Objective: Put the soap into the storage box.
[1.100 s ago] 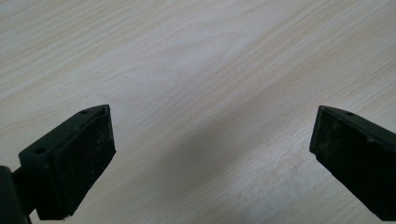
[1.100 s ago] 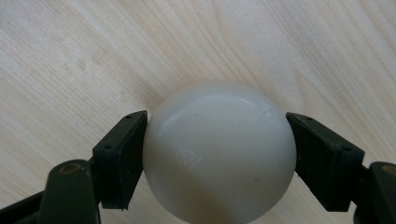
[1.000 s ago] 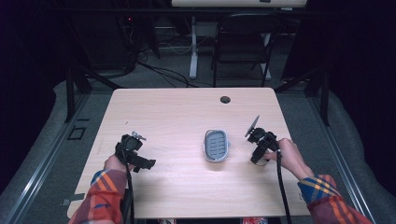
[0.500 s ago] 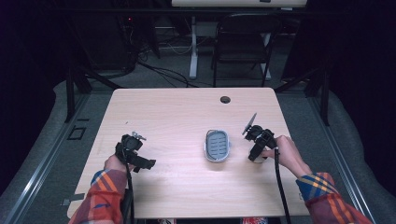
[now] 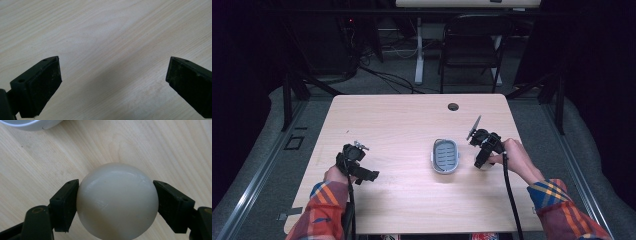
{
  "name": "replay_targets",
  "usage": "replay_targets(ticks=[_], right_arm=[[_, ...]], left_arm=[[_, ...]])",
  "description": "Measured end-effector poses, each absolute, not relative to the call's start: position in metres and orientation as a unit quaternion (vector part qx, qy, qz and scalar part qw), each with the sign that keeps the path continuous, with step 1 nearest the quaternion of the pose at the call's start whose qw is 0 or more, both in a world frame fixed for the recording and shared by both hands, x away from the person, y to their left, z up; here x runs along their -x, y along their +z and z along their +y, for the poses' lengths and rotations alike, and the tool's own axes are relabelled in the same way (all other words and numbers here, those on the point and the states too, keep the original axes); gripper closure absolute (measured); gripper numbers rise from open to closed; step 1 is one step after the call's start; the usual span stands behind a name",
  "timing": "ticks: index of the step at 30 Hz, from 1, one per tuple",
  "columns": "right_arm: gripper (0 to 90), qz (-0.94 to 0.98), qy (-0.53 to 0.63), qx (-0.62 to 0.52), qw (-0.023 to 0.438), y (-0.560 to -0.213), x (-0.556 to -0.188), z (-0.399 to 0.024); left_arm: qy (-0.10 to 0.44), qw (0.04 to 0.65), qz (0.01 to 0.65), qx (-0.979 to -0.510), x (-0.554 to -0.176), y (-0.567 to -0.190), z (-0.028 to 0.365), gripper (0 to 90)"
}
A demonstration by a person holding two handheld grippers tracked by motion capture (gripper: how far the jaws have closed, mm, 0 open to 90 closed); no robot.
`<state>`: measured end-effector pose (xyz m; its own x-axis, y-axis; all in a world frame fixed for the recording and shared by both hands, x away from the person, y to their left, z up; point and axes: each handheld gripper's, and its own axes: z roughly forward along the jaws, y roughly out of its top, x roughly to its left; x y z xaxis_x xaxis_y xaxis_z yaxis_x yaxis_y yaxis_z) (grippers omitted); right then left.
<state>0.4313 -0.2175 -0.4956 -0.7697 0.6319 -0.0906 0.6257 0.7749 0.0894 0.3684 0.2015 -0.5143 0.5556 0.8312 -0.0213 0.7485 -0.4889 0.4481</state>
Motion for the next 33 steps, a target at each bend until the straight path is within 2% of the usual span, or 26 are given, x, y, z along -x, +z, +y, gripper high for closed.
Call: replay_targets(ticks=[20, 33], right_arm=[[23.8, 0.952, 0.018, -0.3, 0.058, -0.473, -0.439, -0.193], [23.8, 0.952, 0.032, -0.297, 0.063, -0.454, -0.442, -0.192]], left_arm=[[0.097, 0.207, 0.459, -0.859, -0.37, -0.515, 0.2, 0.0], [0.095, 0.205, 0.458, -0.86, -0.37, -0.515, 0.2, 0.0]])
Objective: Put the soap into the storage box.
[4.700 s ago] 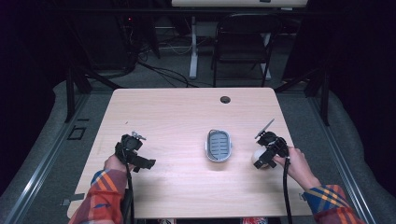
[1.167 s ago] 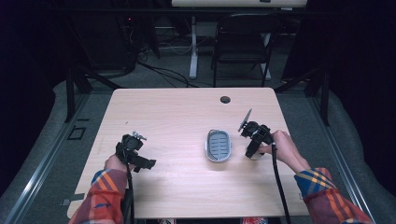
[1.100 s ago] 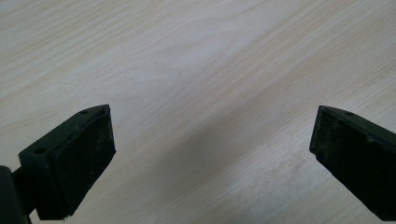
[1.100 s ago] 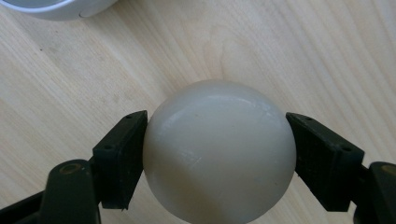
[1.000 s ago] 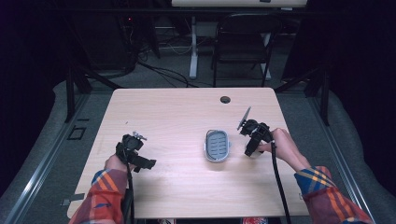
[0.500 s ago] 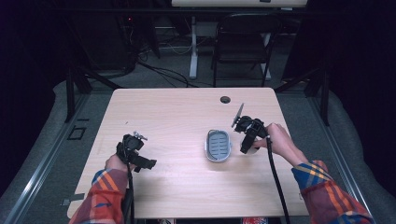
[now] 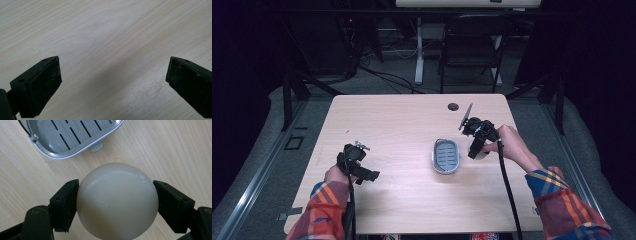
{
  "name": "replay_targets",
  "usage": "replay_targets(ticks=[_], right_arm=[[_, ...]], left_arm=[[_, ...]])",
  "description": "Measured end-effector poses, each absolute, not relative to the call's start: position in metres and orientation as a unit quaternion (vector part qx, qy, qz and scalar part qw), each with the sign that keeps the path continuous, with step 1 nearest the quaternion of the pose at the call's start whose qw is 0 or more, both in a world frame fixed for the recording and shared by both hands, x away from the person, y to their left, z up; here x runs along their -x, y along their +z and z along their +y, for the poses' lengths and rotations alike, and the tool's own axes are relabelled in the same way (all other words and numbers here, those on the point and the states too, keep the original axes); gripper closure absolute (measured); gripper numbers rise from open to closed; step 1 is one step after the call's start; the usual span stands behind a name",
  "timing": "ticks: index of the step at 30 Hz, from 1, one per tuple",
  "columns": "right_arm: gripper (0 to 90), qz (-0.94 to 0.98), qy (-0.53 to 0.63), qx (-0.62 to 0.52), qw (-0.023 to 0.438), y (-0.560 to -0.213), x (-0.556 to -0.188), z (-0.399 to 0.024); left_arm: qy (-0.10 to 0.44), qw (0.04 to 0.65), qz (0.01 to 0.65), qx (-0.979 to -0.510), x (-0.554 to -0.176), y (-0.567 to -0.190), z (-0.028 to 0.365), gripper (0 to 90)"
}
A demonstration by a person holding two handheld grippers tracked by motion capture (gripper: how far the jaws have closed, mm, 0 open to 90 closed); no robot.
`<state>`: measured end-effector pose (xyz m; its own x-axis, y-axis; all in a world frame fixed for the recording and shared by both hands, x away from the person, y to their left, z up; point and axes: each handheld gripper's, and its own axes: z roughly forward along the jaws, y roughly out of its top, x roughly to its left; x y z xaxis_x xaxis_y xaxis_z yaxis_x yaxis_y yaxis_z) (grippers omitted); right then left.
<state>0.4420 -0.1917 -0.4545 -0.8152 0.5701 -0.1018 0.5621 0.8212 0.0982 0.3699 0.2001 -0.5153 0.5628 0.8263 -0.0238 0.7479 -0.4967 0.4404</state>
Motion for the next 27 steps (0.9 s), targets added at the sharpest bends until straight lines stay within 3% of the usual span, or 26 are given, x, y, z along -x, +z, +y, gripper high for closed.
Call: replay_targets(ticks=[27], right_arm=[[23.8, 0.959, 0.037, -0.273, 0.064, -0.439, -0.454, -0.161]], left_arm=[[0.098, 0.203, 0.457, -0.86, -0.371, -0.516, 0.198, 0.0]])
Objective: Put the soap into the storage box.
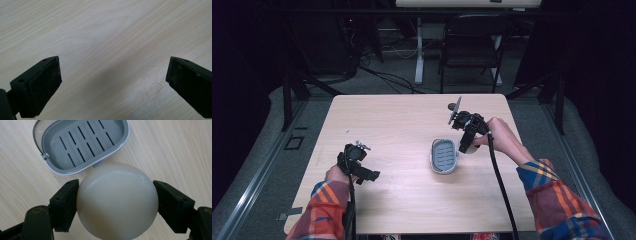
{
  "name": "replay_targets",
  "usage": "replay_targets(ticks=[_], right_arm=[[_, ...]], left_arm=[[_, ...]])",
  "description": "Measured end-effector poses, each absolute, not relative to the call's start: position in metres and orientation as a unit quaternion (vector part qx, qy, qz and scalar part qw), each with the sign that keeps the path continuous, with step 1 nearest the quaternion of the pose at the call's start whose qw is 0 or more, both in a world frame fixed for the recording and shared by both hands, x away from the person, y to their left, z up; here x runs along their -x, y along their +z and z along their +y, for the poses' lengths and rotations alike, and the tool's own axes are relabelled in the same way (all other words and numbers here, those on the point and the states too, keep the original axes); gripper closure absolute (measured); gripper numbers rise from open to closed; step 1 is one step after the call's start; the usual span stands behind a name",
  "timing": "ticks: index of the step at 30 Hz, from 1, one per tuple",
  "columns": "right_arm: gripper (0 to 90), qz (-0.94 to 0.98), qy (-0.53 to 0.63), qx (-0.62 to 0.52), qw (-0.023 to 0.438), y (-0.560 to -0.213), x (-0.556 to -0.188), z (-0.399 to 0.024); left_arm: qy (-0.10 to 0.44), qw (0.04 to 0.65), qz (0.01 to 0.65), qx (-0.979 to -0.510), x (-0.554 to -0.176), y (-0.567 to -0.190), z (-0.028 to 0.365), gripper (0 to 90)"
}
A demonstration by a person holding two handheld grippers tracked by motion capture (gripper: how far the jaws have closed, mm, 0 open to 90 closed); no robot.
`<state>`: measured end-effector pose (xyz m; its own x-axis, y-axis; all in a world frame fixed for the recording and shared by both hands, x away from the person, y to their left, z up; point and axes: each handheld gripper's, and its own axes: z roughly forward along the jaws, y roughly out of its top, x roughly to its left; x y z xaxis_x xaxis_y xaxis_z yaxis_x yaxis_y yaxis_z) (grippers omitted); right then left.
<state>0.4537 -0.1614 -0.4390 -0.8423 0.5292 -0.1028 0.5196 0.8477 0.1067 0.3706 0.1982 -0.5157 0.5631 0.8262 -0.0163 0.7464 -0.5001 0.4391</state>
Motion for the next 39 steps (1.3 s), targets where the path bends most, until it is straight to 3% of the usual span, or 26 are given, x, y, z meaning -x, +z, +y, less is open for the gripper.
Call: replay_targets(ticks=[17, 39], right_arm=[[23.8, 0.963, 0.041, -0.257, 0.064, -0.435, -0.459, -0.139], [23.8, 0.97, 0.037, -0.237, 0.039, -0.469, -0.468, -0.107]], left_arm=[[0.096, 0.204, 0.456, -0.861, -0.37, -0.515, 0.199, 0.0], [0.094, 0.205, 0.454, -0.862, -0.371, -0.516, 0.198, 0.0]])
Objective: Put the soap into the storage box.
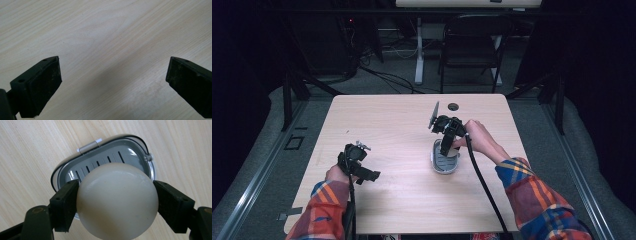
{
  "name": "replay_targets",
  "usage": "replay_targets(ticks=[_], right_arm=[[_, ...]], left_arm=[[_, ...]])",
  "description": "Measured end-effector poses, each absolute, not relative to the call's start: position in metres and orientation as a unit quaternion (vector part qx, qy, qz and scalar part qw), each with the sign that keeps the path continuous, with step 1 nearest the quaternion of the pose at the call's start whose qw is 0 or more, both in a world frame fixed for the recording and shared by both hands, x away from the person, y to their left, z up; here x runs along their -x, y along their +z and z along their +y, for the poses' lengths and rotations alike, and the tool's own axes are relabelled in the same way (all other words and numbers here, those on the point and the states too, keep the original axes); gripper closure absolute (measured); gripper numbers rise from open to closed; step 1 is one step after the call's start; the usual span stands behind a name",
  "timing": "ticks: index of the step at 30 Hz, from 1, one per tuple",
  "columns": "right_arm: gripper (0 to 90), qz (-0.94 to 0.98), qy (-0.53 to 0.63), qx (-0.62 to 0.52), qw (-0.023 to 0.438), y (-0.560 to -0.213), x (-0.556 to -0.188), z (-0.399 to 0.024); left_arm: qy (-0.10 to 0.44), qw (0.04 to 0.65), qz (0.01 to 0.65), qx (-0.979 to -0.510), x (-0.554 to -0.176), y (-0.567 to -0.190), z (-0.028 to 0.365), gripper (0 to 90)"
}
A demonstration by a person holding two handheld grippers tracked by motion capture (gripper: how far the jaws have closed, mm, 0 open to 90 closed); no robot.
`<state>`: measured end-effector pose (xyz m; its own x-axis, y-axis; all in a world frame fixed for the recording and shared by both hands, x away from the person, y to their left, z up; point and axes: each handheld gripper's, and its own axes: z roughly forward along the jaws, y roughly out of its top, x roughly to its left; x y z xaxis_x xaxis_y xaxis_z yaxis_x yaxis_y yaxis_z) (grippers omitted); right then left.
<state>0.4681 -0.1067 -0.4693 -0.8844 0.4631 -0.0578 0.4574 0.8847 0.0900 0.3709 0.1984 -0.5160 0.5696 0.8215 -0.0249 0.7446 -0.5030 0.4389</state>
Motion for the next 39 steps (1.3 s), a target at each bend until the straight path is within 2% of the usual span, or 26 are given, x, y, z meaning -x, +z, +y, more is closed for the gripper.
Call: replay_targets(ticks=[21, 31, 39], right_arm=[[23.6, 0.969, 0.049, -0.242, 0.015, -0.498, -0.47, -0.1], [23.4, 0.969, 0.047, -0.244, 0.016, -0.503, -0.469, -0.102], [22.6, 0.967, 0.063, -0.248, 0.013, -0.494, -0.465, -0.108]], left_arm=[[0.092, 0.205, 0.452, -0.863, -0.371, -0.516, 0.198, 0.0], [0.092, 0.205, 0.453, -0.863, -0.371, -0.516, 0.198, 0.0], [0.092, 0.204, 0.452, -0.863, -0.371, -0.516, 0.198, 0.0]])
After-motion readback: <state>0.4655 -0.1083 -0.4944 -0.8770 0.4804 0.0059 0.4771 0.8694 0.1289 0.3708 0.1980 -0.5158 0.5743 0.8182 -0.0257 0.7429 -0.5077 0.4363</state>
